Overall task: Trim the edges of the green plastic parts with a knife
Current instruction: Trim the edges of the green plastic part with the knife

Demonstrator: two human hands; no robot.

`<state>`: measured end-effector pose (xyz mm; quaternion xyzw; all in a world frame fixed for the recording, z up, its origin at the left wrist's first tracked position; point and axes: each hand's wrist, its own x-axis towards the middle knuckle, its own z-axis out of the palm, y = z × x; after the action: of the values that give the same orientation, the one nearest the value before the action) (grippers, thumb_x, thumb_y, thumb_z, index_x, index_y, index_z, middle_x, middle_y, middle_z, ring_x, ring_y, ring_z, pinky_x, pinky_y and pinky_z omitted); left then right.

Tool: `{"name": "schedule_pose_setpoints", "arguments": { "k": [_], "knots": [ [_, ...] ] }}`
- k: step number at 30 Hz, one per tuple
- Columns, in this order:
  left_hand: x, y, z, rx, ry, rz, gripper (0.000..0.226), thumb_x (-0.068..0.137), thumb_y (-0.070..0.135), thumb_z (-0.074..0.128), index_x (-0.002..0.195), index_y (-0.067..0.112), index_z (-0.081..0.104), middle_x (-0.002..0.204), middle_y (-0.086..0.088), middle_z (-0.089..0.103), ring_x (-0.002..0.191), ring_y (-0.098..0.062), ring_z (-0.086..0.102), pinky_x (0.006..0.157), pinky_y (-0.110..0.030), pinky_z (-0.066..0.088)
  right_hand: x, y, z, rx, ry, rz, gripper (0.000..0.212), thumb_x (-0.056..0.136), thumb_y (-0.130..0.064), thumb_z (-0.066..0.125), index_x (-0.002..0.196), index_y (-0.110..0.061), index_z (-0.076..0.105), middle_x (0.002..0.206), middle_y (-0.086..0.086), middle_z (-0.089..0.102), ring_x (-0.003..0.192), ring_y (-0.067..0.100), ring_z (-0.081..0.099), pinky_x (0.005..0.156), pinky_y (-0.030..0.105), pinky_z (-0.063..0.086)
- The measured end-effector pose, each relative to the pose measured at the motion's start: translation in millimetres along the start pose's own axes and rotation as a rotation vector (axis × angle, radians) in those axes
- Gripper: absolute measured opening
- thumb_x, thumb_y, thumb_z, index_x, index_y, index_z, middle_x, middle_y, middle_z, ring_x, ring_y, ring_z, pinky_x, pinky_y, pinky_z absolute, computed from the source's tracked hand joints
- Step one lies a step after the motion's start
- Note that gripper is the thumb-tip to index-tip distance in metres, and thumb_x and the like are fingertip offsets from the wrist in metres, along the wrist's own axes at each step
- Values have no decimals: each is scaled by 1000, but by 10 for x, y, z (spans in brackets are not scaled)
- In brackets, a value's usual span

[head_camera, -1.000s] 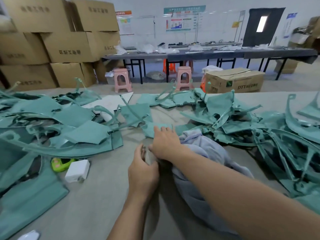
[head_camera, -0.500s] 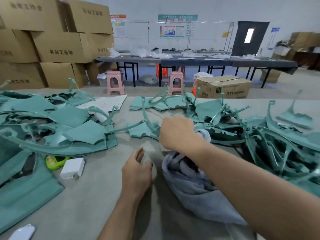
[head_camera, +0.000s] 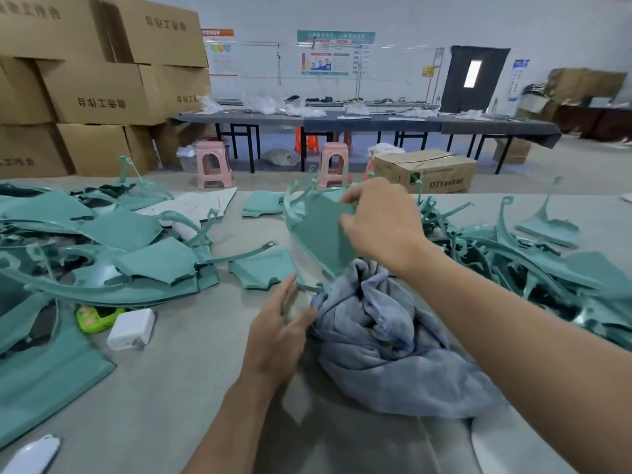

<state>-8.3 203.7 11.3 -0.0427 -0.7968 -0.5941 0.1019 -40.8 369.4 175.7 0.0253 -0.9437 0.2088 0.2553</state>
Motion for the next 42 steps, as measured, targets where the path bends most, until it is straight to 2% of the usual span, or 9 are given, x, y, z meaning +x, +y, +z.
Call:
{"name": "schedule_pose_setpoints", "arguments": {
  "k": [6, 12, 18, 20, 23, 25, 29, 35, 42],
  "knots": [
    [-62, 11, 91, 367, -266, 154, 74, 70, 65, 62, 141, 48, 48, 147, 28, 45, 139, 5, 37, 114, -25, 37, -241, 129, -255, 860, 339, 350, 11, 90, -13, 67, 89, -22, 72, 81, -5, 77, 64, 12, 68, 66, 35, 59],
    [-2, -53, 194, 598, -260, 110, 68, 97, 60, 47, 157, 32, 29, 164, 14, 25, 153, -10, 15, 125, -37, 16, -777, 299, -310, 1654, -23, 503, 21, 102, -5, 53, 118, -8, 66, 115, 7, 77, 94, 16, 75, 81, 31, 61],
    [-28, 94, 176, 305, 119, 14, 65, 97, 30, 62, 155, 28, 34, 154, 1, 47, 139, -20, 45, 112, -28, 34, -1386, 776, -66, 1628, -102, 647, 29, 104, -4, 46, 128, -3, 62, 123, 16, 72, 117, 31, 68, 98, 43, 56],
    [-146, 249, 165, 249, 278, 249, 72, 86, 19, 66, 152, 30, 37, 149, 10, 49, 137, -11, 47, 113, -25, 34, -1441, 937, -40, 1603, -25, 685, 28, 103, -1, 46, 122, -5, 66, 120, 16, 73, 106, 24, 73, 86, 31, 60],
    [-421, 468, 407, 483, -2, 752, 52, 81, 32, 67, 132, 28, 58, 133, 13, 59, 129, -10, 51, 112, -24, 32, -1455, 1107, -24, 1589, 67, 677, 26, 102, 2, 46, 113, -6, 68, 115, 17, 75, 93, 20, 74, 75, 25, 61],
    [-591, 528, 667, 698, -309, 798, 57, 78, 57, 65, 130, 34, 61, 126, 16, 66, 126, -9, 51, 115, -30, 29, -1460, 1172, -6, 1606, 112, 664, 27, 102, 2, 46, 112, -8, 69, 114, 16, 75, 95, 21, 74, 77, 26, 61],
    [-587, 503, 804, 720, -361, 755, 66, 71, 42, 68, 136, 34, 59, 113, 11, 72, 110, -6, 61, 113, -30, 35, -1462, 1251, -15, 1586, 141, 627, 28, 102, 1, 46, 115, -9, 68, 112, 12, 77, 96, 20, 75, 79, 27, 61],
    [-215, 481, 194, 201, 265, 284, 44, 78, 25, 68, 118, 43, 68, 87, 23, 73, 82, 10, 66, 80, -9, 49, -1440, 1326, -76, 1652, 205, 626, 28, 102, 0, 47, 115, -10, 69, 116, 11, 75, 102, 21, 72, 85, 31, 60],
    [76, 139, -537, 715, 421, -123, 39, 71, 9, 71, 105, 26, 80, 93, -11, 76, 89, -39, 69, 70, -39, 55, -1463, 1339, -37, 1606, 129, 625, 28, 103, -2, 47, 120, -9, 67, 120, 10, 75, 108, 22, 71, 86, 28, 59]
  ]
}}
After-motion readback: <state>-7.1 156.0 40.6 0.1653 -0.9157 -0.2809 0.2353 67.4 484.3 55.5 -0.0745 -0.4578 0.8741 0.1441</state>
